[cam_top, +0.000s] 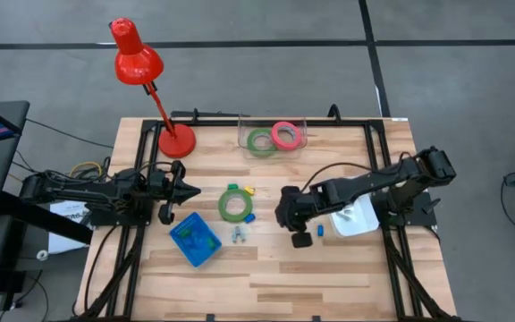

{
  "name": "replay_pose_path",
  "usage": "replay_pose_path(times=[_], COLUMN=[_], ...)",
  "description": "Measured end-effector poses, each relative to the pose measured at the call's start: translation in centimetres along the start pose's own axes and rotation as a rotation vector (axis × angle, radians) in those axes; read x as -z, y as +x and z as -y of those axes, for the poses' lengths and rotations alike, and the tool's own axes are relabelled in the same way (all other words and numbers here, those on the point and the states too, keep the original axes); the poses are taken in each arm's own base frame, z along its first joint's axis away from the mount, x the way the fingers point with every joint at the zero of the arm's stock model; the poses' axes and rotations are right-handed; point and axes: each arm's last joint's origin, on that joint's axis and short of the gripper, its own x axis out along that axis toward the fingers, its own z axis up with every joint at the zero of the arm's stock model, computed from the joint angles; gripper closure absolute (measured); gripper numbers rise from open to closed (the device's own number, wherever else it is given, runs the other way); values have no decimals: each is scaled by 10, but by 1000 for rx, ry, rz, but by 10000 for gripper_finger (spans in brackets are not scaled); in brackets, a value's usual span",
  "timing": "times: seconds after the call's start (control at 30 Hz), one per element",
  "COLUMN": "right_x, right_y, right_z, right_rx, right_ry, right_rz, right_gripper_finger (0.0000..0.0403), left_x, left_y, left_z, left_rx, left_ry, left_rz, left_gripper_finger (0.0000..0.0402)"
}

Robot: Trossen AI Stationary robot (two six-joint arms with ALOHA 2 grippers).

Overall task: Pick and place Stapler, Stapler remover, tape
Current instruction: Put the middle blue stapler into the blue bin

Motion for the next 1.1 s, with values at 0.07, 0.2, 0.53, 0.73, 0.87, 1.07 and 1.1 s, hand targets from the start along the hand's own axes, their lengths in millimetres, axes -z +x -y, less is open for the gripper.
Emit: replay_pose_path(times=[0.07,0.2,0.53,0.73,0.87,1.07,1.1], right_x=[-10,-28,-69,-82,-89,-99,-100], right_y=[-6,-17,-47,-60,-65,-62,-60], right_z=[3,8,9,9,9,9,9], right_rx=[5,12,23,28,29,30,30], right_ry=[7,18,-33,-33,-34,-34,-34], right_rz=[36,127,355,436,495,553,542], right_gripper_finger=[329,329,329,329,329,329,329], left_x=[0,0,0,0,0,0,0], left_y=[0,0,0,0,0,0,0], left_z=[0,0,0,0,0,0,0], left_rx=[0,0,0,0,0,0,0], left_ry=[0,0,0,0,0,0,0], left_rz=[0,0,0,0,0,1,0], left_gripper_finger=[394,394,394,394,394,394,394])
